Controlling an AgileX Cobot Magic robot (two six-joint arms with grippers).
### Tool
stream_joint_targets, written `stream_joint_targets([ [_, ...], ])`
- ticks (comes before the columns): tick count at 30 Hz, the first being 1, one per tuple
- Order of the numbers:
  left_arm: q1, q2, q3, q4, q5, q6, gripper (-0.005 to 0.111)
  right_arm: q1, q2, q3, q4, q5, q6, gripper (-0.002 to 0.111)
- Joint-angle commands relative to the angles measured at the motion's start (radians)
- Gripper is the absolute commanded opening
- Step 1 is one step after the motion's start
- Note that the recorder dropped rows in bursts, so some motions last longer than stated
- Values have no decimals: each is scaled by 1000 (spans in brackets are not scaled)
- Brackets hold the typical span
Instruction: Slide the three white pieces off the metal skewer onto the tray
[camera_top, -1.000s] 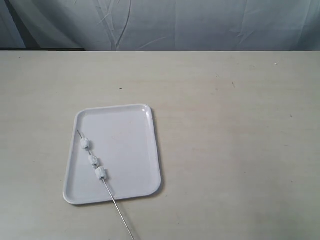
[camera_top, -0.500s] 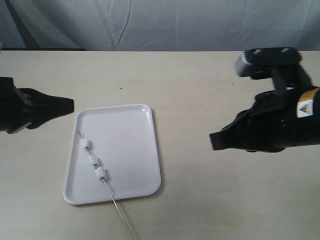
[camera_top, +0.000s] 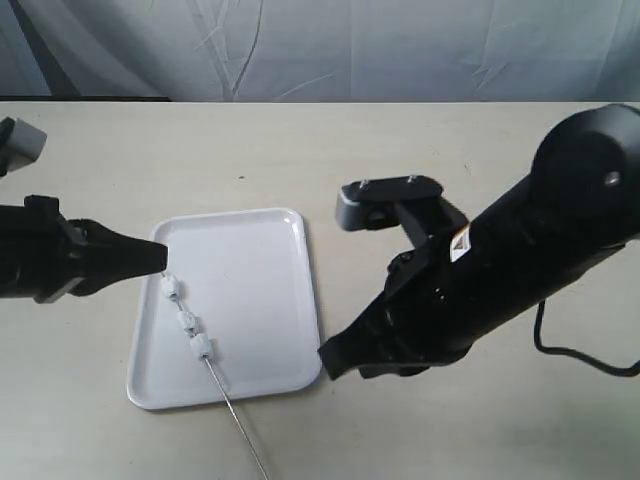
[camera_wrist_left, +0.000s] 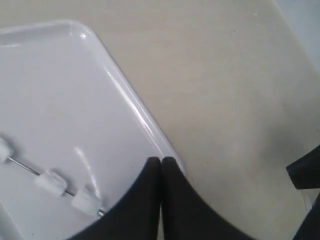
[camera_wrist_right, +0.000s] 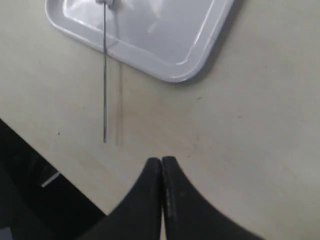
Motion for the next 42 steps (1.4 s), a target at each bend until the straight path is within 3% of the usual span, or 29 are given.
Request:
stream_joint_targets([
  [1, -7, 1, 37, -3, -62, 33, 6, 70, 59, -8, 16, -39, -40, 7],
  [5, -7, 1, 41, -3, -87, 29, 23, 116, 117, -30, 91, -67, -41, 34],
  [7, -7, 1, 41, -3, -72, 29, 31, 135, 149, -47, 115, -78, -41, 42],
  [10, -7, 1, 41, -3, 14, 29, 42, 158, 196, -76, 115, -83, -41, 39],
  [14, -7, 1, 41, -3, 136, 29, 44, 185, 265, -121, 112, -85, -41, 29],
  [20, -10, 28, 70, -3, 197, 21, 44, 192, 348, -165, 113, -91, -37, 39],
  [29, -127, 41, 98, -3, 287, 21, 44, 207, 385, -174, 112, -99, -33, 40],
  [42, -129, 41, 126, -3, 315, -24, 44, 209, 401, -174, 112, -141, -33, 40],
])
